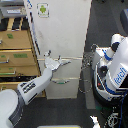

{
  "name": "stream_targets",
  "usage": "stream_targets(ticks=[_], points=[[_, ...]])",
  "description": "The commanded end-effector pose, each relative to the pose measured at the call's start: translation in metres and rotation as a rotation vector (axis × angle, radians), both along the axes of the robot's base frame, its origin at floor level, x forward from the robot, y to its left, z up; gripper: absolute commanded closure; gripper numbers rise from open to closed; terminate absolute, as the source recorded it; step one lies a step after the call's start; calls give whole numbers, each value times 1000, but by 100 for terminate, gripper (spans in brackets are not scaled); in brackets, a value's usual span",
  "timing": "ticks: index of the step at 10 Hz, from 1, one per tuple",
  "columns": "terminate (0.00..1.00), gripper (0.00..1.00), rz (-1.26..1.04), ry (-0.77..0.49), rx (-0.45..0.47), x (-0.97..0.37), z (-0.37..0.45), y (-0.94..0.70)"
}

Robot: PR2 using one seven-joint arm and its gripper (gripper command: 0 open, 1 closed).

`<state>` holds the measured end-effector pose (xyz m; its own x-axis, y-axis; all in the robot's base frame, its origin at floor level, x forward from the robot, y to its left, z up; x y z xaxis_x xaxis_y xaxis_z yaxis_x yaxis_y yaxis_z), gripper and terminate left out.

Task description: Opening the fridge

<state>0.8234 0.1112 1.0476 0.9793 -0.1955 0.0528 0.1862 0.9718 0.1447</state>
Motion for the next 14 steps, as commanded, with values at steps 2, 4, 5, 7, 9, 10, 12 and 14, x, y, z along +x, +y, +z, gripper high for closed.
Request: stream_targets(ticks=[2, 4, 5, 7, 9, 10, 12, 14], points=[[0, 0, 117, 2, 71, 52, 22, 106], [0, 0, 150, -4, 73, 67, 30, 137], [0, 0, 166, -3, 84, 72, 28, 154], [0, 0, 180, -7, 93, 80, 27, 177], [0, 0, 165, 14, 24, 88, 22, 180], [0, 0, 171, 38, -15, 93, 13, 183], [0, 0, 161, 56, -91, 107, -3, 179], [0, 100, 121, 67, -124, 107, -11, 166]])
